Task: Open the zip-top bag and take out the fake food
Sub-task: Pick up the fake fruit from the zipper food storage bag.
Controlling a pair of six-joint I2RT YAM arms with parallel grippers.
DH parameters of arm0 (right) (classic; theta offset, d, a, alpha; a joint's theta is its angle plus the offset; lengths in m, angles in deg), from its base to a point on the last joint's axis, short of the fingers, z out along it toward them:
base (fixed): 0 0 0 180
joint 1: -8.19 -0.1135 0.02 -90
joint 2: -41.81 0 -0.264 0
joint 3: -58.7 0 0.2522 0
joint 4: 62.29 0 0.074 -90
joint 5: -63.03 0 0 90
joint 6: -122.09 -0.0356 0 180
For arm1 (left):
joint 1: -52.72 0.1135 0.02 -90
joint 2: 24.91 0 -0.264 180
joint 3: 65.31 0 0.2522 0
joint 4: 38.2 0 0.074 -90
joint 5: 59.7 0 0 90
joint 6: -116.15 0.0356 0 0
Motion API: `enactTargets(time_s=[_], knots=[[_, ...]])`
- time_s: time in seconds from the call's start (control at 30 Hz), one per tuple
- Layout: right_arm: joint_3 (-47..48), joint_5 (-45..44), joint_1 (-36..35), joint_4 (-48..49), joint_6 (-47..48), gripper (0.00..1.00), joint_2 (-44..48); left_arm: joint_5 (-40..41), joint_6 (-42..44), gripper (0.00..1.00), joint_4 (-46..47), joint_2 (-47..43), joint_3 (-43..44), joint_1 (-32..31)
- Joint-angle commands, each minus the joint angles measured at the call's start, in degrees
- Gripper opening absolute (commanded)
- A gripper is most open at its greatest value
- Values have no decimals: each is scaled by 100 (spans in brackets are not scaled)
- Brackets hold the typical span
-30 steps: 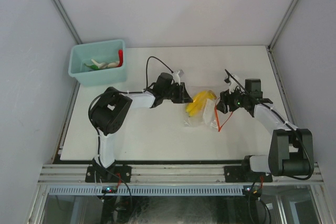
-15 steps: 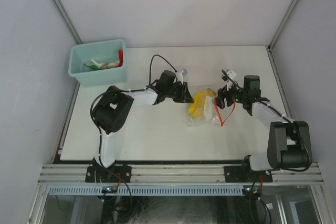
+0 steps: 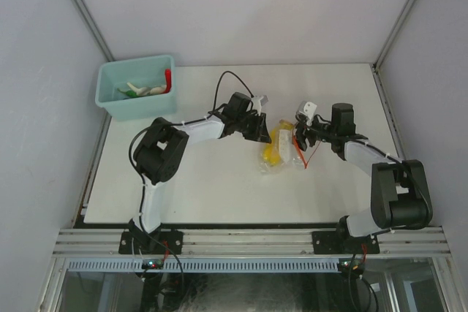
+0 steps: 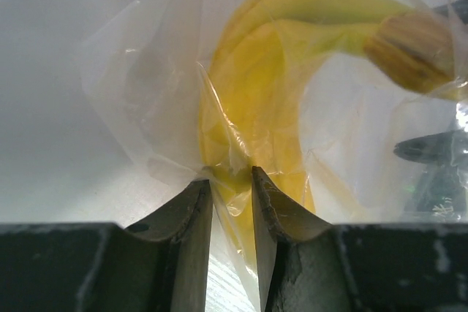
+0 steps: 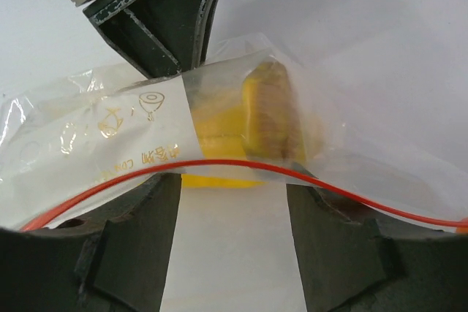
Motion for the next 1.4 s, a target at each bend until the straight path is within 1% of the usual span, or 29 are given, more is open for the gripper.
enactTargets(time_s=[0.0, 0.07, 0.1, 0.17, 0.23, 0.37, 0.47, 0.6, 0.7, 0.77, 0.87, 0.9, 0.93, 0.97, 1.0, 1.03, 1.07, 1.13, 1.23, 1.37], knots=[[76, 94, -175, 59, 367, 55, -106, -219, 249, 31, -64, 41, 442, -58], [88, 87, -158, 152, 313, 47, -89, -242, 266, 31, -101, 55, 475, -58], [102, 138, -141, 143, 312, 41, -76, -235, 281, 32, -126, 63, 489, -58], [133, 177, -86, 94, 317, 38, -68, -229, 303, 32, -141, 56, 485, -58], [131, 200, 10, 64, 351, 40, -46, -218, 291, 33, -139, 35, 465, -42], [212, 233, 274, 135, 259, 50, -49, -231, 130, 34, 134, -46, 265, 26], [360, 245, 223, 127, 309, 55, -125, -261, 111, 34, 219, -53, 255, 51], [496, 148, -21, 56, 576, 56, -268, -312, 179, 33, 74, -9, 422, 55], [553, 5, -142, 48, 697, 54, -380, -333, 242, 33, -32, 31, 546, 56], [558, -136, -211, 40, 730, 50, -417, -348, 236, 33, -38, 46, 570, 56], [554, -319, -259, -145, 901, 37, -392, -303, 194, 33, -38, 55, 564, 56], [557, -356, -254, -208, 930, 32, -381, -276, 172, 33, -26, 56, 551, 60], [556, -411, -246, -273, 963, 25, -359, -251, 127, 33, 4, 48, 527, 64], [553, -442, -227, -327, 956, 15, -333, -226, 64, 33, 55, 29, 489, 77], [559, -459, -186, -351, 905, 2, -300, -205, -30, 33, 125, 5, 441, 88], [557, -455, -143, -369, 816, 0, -260, -169, -117, 33, 205, -27, 376, 105], [560, -445, -102, -364, 686, 0, -216, -100, -228, 32, 294, -61, 306, 124], [560, -205, 43, -455, 495, 0, -92, -59, -479, 27, 498, -145, 171, 187], [553, 2, 144, -706, 462, 0, 155, 11, -742, 22, 820, -263, -48, 254], [617, 116, 232, -1123, 490, 0, 329, 177, -934, 17, 1000, -427, -282, 280]])
